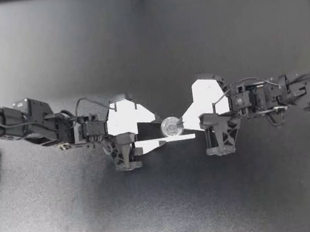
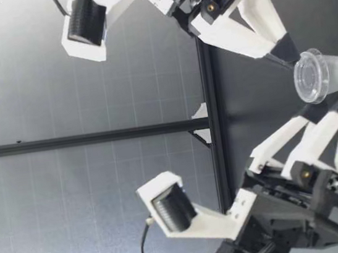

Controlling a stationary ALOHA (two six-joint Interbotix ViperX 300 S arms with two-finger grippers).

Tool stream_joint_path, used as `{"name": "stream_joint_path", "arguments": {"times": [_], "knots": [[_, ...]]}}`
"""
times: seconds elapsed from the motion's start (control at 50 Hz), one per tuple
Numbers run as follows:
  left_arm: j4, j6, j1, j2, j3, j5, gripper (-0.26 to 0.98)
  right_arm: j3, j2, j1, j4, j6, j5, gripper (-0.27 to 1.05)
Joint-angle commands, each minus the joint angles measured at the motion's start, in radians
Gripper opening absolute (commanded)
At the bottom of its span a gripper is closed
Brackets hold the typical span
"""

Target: Pick up the plastic cup and open its lid.

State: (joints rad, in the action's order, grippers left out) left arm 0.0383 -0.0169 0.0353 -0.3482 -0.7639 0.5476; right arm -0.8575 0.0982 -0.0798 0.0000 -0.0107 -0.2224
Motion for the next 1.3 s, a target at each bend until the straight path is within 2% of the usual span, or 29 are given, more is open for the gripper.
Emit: {"name": "stream_joint_path", "arguments": {"times": [0.0, 1.04, 1.1, 1.28], "knots": [[0.000, -0.002, 0.006, 0.011, 0.023, 0.009, 0.53, 0.014, -0.008, -0.018, 0.002, 0.000, -0.005, -0.18], [0.000, 0.003, 0.011, -0.020, 0.086, -0.018, 0.51, 0.055, 0.067, -0.006, 0.000, 0.014, 0.029, -0.18], [0.000, 0.005, 0.011, -0.020, 0.086, -0.021, 0.47, 0.055, 0.067, -0.008, 0.000, 0.014, 0.029, -0.18], [0.000, 0.003, 0.011, -0.020, 0.084, -0.026, 0.22, 0.054, 0.063, -0.008, 0.002, 0.015, 0.026, -0.18]]}}
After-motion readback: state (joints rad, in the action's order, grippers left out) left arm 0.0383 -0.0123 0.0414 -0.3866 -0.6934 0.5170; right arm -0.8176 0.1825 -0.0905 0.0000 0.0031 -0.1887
